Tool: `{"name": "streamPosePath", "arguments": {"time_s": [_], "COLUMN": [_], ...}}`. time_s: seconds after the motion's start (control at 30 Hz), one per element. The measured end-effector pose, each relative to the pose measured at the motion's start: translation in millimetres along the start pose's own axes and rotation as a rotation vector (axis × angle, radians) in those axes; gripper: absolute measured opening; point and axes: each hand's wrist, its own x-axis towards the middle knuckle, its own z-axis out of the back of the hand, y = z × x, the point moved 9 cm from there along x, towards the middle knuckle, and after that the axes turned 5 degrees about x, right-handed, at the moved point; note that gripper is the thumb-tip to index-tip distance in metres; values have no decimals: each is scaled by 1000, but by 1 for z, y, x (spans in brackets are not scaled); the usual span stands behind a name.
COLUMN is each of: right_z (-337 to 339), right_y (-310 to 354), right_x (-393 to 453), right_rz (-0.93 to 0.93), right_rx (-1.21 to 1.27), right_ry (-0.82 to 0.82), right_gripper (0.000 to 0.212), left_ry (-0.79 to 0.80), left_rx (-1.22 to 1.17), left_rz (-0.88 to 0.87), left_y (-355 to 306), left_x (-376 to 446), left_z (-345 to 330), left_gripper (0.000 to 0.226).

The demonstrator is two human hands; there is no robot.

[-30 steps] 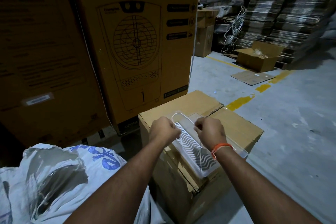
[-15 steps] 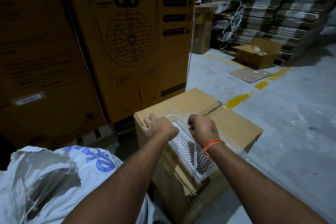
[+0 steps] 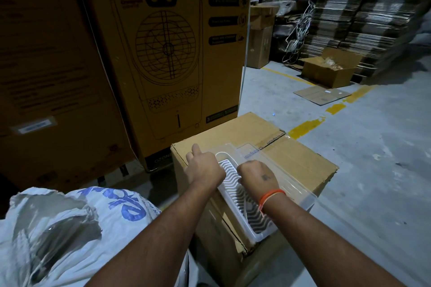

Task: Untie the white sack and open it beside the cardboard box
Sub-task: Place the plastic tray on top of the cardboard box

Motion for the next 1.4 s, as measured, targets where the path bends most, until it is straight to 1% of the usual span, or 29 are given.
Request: {"name": "streamPosePath", "arguments": {"time_s": [0.13, 0.27, 0.3, 0.4, 0.5, 0.57, 0.63, 0.73, 0.83, 0.9, 0.97, 1.03, 1.1, 1.17, 1.23, 1.33, 1.4], "right_z": [-6, 10, 17, 32, 38, 40, 38, 32, 31, 32, 35, 37, 38, 37, 31, 18, 11], "right_y": [3, -12, -17, -34, -52, -57, -54, -47, -48, -52, -59, -74, -96, -118, -131, -140, -148], "right_x": [-12, -23, -28, -45, -59, -65, -67, -67, -67, -69, -74, -81, -91, -100, -104, -105, -106], "right_rz": [56, 22, 8, -55, -124, -136, -109, -87, -101, -117, -153, -230, -360, -496, -587, -622, -664], "right_rx": [-24, 133, 182, 327, 404, 430, 442, 469, 483, 491, 499, 525, 546, 526, 503, 498, 497], "right_ry": [-35, -133, -175, -289, -353, -355, -316, -261, -275, -300, -335, -397, -473, -516, -461, -347, -309], "right_gripper": [19, 16, 15, 15, 16, 16, 17, 18, 18, 18, 18, 17, 16, 15, 15, 19, 21], "left_ry": [-136, -232, -222, -131, -62, -27, -11, 6, 39, 36, -25, -126, -201, -223, -201, -160, -136], "left_rx": [-33, -106, -137, -209, -176, -158, -121, 18, 159, 180, 107, -37, -209, -357, -475, -582, -642], "left_rz": [-68, -98, -100, -103, -118, -111, -94, -63, -54, -46, -42, -50, -25, 45, 115, 165, 176], "left_y": [5, 11, 13, 18, 15, 12, 6, -2, -9, -13, -14, -11, -3, 8, 15, 19, 20], "left_x": [-5, -12, -13, -11, -11, -12, -10, -4, -1, -1, -4, -11, -23, -35, -45, -55, -60], "left_z": [10, 21, 20, 9, 2, 2, 3, -1, -10, -12, -7, -1, 3, 2, -1, -4, -5], "left_gripper": [31, 27, 27, 28, 25, 25, 28, 32, 38, 38, 30, 20, 17, 18, 19, 20, 28]}}
